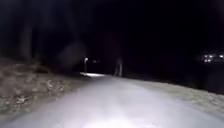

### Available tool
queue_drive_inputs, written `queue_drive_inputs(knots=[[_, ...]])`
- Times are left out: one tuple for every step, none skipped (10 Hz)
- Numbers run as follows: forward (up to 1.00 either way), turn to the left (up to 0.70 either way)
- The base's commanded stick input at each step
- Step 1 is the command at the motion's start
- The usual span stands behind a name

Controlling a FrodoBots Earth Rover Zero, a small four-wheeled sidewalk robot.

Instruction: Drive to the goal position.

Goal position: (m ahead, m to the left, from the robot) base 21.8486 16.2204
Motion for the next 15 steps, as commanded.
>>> queue_drive_inputs(knots=[[0.45, 0.00], [0.45, 0.00], [0.45, 0.00], [0.45, 0.00], [0.45, 0.00], [0.45, 0.00], [0.45, 0.00], [0.57, 0.00], [0.70, 0.00], [0.70, 0.00], [0.70, 0.00], [0.70, 0.00], [0.70, 0.00], [0.70, 0.00], [0.70, 0.00]])
